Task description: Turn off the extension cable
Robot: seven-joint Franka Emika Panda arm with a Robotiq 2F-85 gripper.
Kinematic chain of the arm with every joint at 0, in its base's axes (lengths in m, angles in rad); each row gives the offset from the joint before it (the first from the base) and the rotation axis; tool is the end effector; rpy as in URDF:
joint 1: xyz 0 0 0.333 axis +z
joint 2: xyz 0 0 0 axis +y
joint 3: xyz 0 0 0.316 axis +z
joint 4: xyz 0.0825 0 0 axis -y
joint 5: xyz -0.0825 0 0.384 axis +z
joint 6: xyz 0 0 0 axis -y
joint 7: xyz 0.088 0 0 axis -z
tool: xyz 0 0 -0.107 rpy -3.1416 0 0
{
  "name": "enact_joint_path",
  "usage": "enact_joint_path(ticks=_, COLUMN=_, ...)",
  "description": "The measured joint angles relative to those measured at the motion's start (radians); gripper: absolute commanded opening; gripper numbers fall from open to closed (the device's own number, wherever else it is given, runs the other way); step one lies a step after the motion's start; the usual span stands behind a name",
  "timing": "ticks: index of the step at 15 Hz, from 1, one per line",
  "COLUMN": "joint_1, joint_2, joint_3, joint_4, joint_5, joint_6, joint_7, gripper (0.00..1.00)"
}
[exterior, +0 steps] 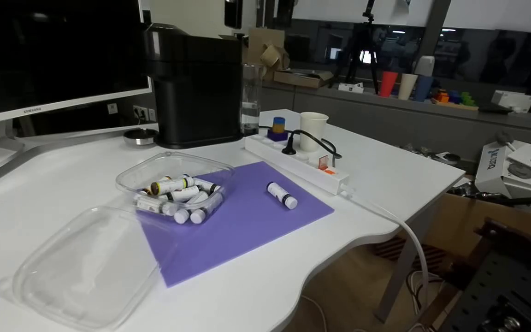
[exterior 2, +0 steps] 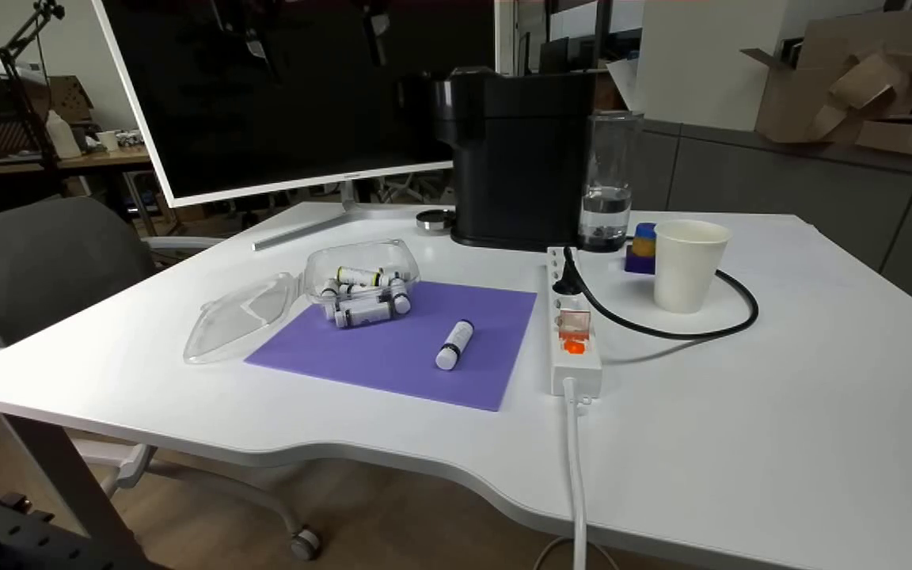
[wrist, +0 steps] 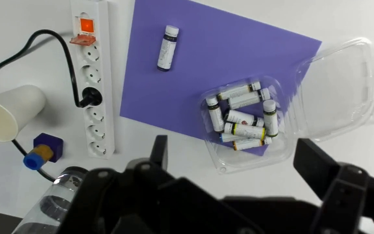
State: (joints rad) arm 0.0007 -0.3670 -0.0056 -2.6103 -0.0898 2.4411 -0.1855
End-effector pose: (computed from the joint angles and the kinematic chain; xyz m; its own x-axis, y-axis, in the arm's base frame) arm 0.4227 -0.0022 0.3953 0.9526 0.2464 0.1783 0.2310 -0.9675 0.1028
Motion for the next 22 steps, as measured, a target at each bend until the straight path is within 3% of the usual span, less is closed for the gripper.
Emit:
enact_joint_path(ticks=6, joint_1=-0.084, joint_2=0.142, joint_3=-0.097, joint_4=0.01, joint_5=-0.014, joint_6=0.099, joint_7=-0.048, gripper=1.0)
enact_joint_path(ticks=12, joint_1=-0.118, joint_2=0.331, joint_3=-0.18, joint_4=0.087, joint_5=0.049, joint_6=0.102, joint_7=-0.21, gripper=1.0)
enact_joint_path(ticks=13, joint_1=-0.127, joint_2=0.36, joint_3=-0.186, joint_4=0.104, joint_5=0.058, joint_6=0.106, joint_7=-0.239, gripper=0.75)
enact_joint_path(ticks=15, joint_1=-0.152, joint_2=0.418, joint_3=-0.191, joint_4=0.135, joint_5=0.087, joint_6=0.123, joint_7=-0.301, gripper=0.67)
enact_joint_path(ticks=22, joint_1=-0.244, joint_2=0.598, joint_3=-0.173, joint_4=0.228, joint_5=0.167, joint_6=0.203, joint_7=-0.442, gripper=0.16)
